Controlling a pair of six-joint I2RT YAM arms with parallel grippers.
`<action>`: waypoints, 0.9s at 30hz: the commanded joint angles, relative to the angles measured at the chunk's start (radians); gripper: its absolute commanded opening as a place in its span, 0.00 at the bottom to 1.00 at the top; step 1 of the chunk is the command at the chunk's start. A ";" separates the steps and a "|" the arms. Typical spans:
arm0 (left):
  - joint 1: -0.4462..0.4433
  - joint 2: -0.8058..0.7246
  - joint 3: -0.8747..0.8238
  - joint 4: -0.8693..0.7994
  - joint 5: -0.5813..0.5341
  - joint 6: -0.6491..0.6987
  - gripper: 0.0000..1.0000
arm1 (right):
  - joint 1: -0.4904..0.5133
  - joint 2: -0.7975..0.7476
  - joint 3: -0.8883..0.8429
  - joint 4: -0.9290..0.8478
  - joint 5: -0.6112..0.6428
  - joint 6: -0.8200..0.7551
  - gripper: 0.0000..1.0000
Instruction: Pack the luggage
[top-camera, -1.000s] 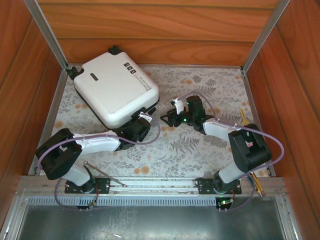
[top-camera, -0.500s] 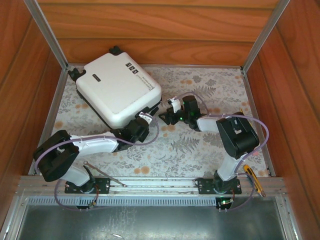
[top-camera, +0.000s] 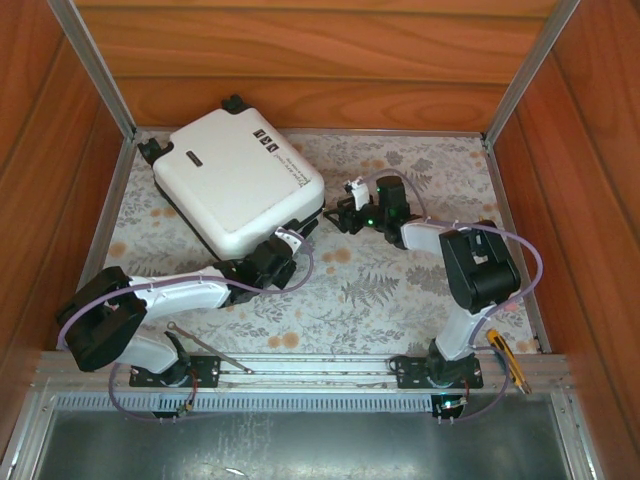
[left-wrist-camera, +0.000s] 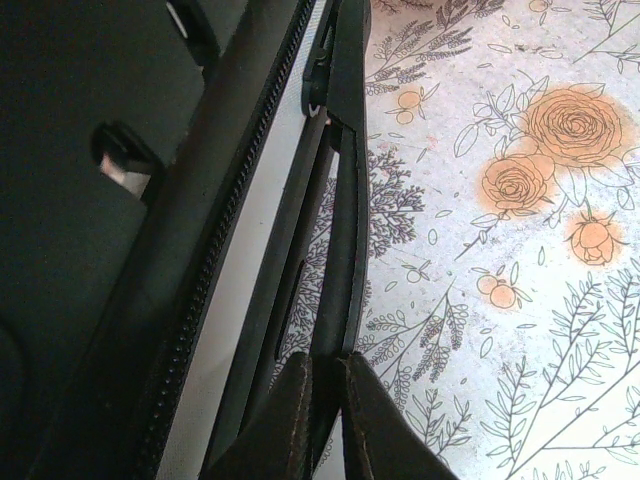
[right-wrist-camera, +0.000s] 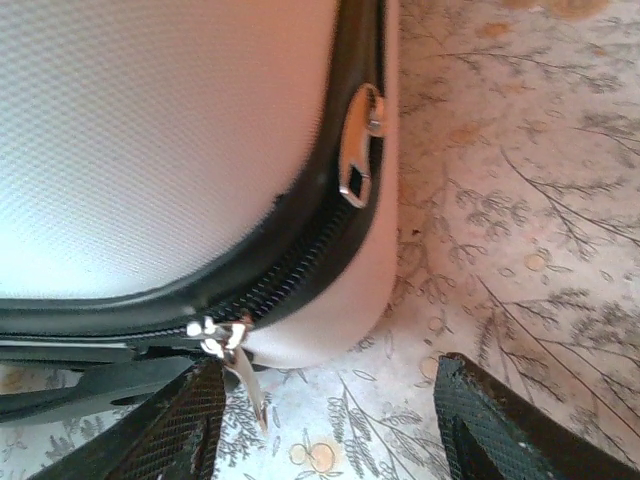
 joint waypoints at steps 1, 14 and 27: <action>-0.025 0.010 -0.053 -0.183 0.134 -0.048 0.00 | 0.002 0.021 0.015 -0.040 -0.107 -0.041 0.57; -0.027 0.012 -0.055 -0.182 0.132 -0.050 0.00 | 0.013 0.051 0.050 -0.087 -0.158 -0.075 0.44; -0.031 0.002 -0.068 -0.179 0.136 -0.057 0.00 | 0.016 0.060 0.094 -0.139 -0.110 -0.075 0.13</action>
